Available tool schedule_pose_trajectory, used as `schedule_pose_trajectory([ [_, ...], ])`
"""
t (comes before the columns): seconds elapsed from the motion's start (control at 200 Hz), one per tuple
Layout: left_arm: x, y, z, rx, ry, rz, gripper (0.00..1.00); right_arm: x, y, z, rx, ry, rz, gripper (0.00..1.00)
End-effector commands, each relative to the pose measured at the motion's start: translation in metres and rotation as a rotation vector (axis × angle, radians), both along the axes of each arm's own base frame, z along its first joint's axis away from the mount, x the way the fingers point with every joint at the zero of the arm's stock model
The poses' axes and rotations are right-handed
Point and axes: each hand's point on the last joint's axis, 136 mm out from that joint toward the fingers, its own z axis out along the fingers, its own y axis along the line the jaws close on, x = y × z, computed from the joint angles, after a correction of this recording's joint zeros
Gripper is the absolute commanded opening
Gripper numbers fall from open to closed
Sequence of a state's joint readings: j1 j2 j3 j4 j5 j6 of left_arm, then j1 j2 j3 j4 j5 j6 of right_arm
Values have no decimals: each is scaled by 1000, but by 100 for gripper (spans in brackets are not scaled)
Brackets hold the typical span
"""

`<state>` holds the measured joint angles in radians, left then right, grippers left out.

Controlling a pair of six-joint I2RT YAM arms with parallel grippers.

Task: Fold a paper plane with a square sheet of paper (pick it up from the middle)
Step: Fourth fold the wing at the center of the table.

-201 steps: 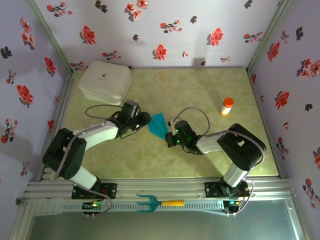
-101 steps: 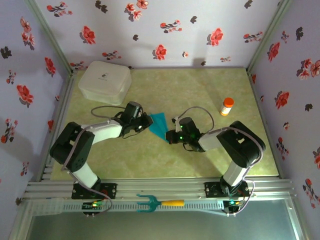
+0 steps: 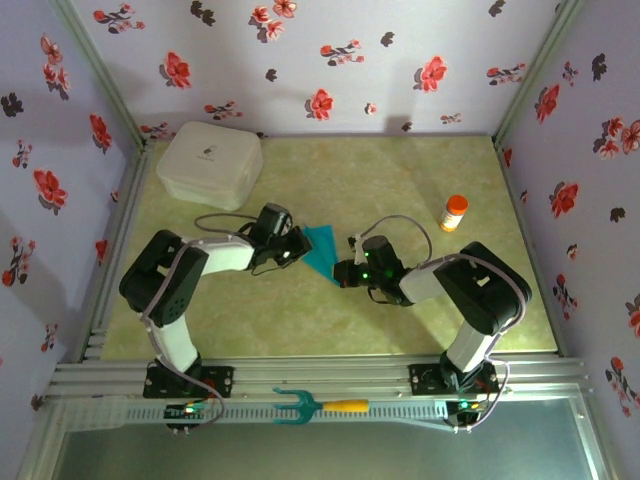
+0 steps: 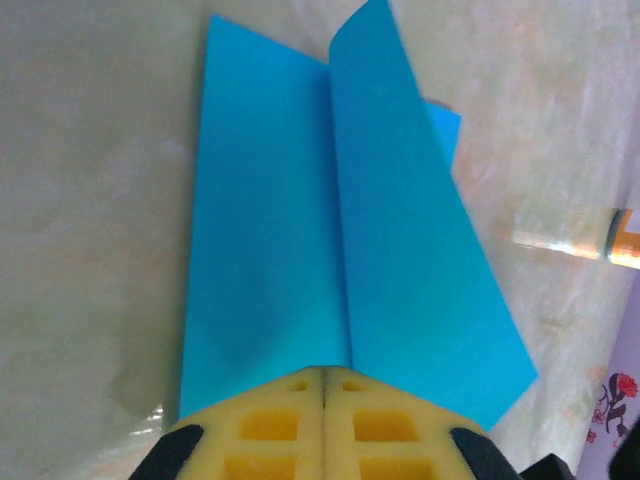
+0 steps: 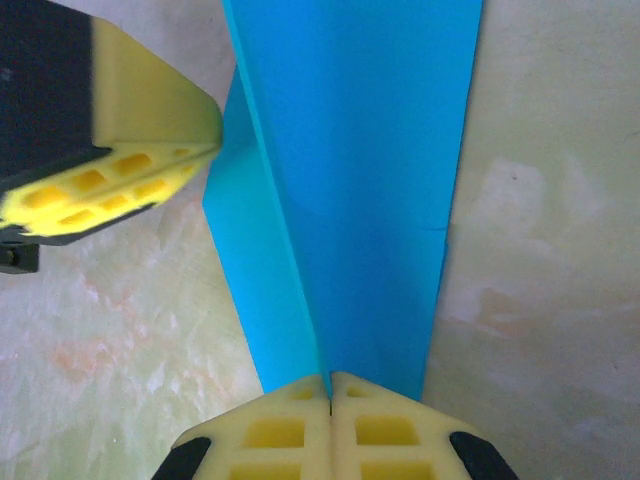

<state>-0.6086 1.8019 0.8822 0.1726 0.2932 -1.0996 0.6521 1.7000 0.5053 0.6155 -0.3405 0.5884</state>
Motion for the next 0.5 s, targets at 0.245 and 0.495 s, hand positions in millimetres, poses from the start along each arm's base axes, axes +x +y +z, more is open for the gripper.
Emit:
schedule_pose_trajectory([
  [0.245, -7, 2, -19, -32, 73, 49, 0, -3, -6, -7, -6, 50, -23, 3],
  [0.495, -10, 12, -16, 4, 65, 67, 0, -6, -5, -7, 4, 67, -15, 3],
])
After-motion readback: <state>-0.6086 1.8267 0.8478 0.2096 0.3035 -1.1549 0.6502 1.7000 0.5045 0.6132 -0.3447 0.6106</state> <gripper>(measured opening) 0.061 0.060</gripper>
